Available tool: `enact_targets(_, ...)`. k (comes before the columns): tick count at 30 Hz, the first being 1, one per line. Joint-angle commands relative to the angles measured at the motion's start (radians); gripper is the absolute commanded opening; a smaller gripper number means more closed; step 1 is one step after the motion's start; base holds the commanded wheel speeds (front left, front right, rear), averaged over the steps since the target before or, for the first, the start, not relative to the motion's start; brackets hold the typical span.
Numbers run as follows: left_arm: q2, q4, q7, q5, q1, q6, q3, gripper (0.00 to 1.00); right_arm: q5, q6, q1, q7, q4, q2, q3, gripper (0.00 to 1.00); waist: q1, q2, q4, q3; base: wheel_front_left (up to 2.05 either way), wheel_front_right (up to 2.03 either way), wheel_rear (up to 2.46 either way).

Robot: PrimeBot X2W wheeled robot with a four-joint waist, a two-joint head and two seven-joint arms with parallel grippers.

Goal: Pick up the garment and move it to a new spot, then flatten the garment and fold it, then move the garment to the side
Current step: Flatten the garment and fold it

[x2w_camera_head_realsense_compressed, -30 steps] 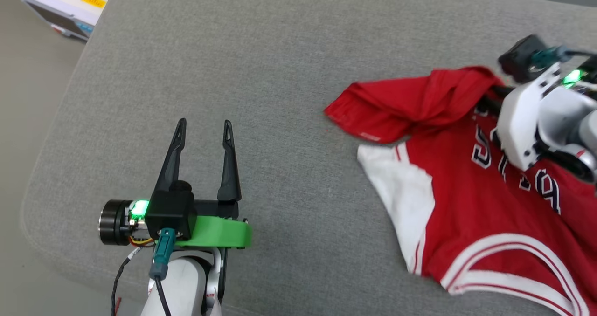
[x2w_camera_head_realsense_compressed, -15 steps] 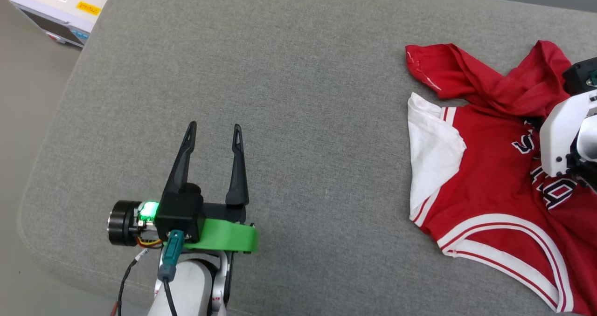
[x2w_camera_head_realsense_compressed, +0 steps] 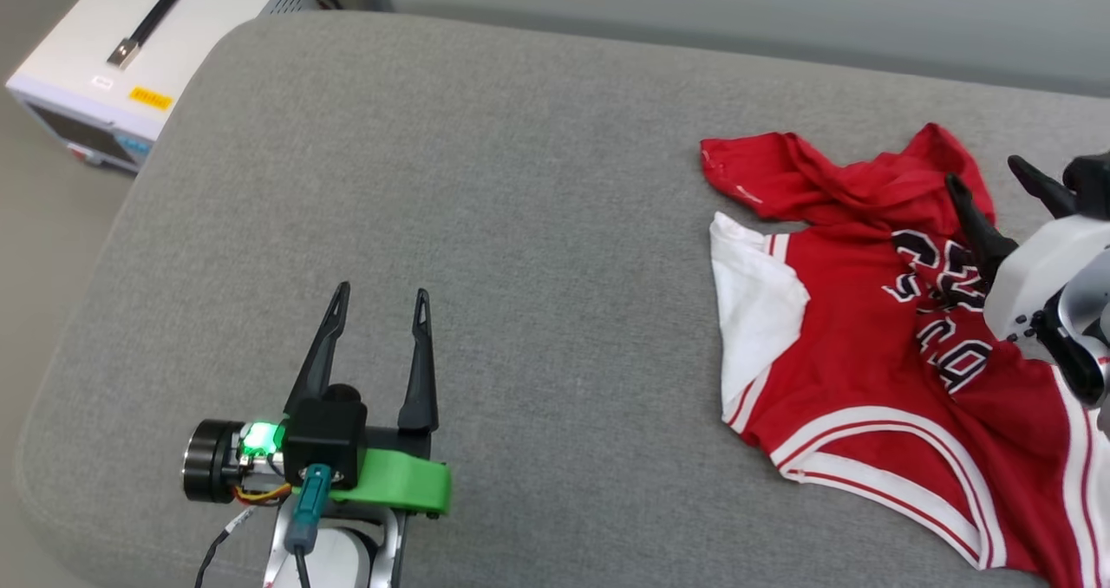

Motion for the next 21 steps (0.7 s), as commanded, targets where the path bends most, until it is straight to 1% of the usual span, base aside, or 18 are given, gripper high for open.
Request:
enact_targets(1,0.011,0.001,-0.006,0.010,0.015,0.000,0.003,1.00,-0.025,-0.001,0.038,-0.029,-0.018,0.006,-0.027,1.00,-0.0001,-0.0001,-0.052,-0.053,0.00,0.00,0.00)
enact_targets(4,0.022,-0.001,-0.006,0.012,0.026,-0.001,0.003,1.00,-0.076,-0.001,0.093,-0.058,-0.077,0.022,-0.118,1.00,-0.0001,-0.0001,-0.077,-0.074,0.00,0.00,0.00)
enact_targets(6,0.030,-0.003,-0.006,0.013,0.031,-0.004,0.002,1.00,-0.126,-0.001,0.148,-0.063,-0.140,0.042,-0.198,1.00,-0.0001,-0.0001,-0.093,-0.084,0.00,0.00,0.00)
enact_targets(9,0.043,-0.007,-0.006,0.015,0.026,-0.014,-0.003,1.00,-0.233,-0.001,0.275,-0.065,-0.302,0.097,-0.358,1.00,-0.0001,-0.0001,-0.111,-0.094,0.00,0.00,0.00)
enact_targets(12,0.057,-0.011,-0.006,0.016,0.003,-0.036,-0.014,1.00,-0.329,-0.001,0.422,-0.065,-0.449,0.165,-0.484,1.00,-0.0001,-0.0001,-0.121,-0.097,0.00,0.00,0.00)
enact_targets(14,0.071,-0.011,-0.006,0.015,-0.029,-0.063,-0.027,1.00,-0.382,-0.001,0.519,-0.065,-0.538,0.216,-0.553,1.00,-0.0001,-0.0001,-0.125,-0.096,0.00,0.00,0.00)
enact_targets(16,0.090,-0.002,-0.006,0.010,-0.078,-0.109,-0.044,1.00,-0.429,-0.001,0.609,-0.065,-0.622,0.270,-0.609,1.00,-0.0001,-0.0001,-0.131,-0.092,0.00,0.00,0.00)
enact_targets(19,0.115,0.031,0.001,-0.009,-0.164,-0.181,-0.065,1.00,-0.480,-0.001,0.690,-0.061,-0.711,0.321,-0.642,1.00,-0.0001,-0.0001,-0.144,-0.086,0.00,0.00,0.00)
enact_targets(21,0.129,0.056,0.039,-0.035,-0.234,-0.222,-0.085,1.00,-0.498,-0.001,0.723,-0.052,-0.757,0.349,-0.653,1.00,-0.0001,-0.0001,-0.155,-0.081,0.00,0.00,0.00)
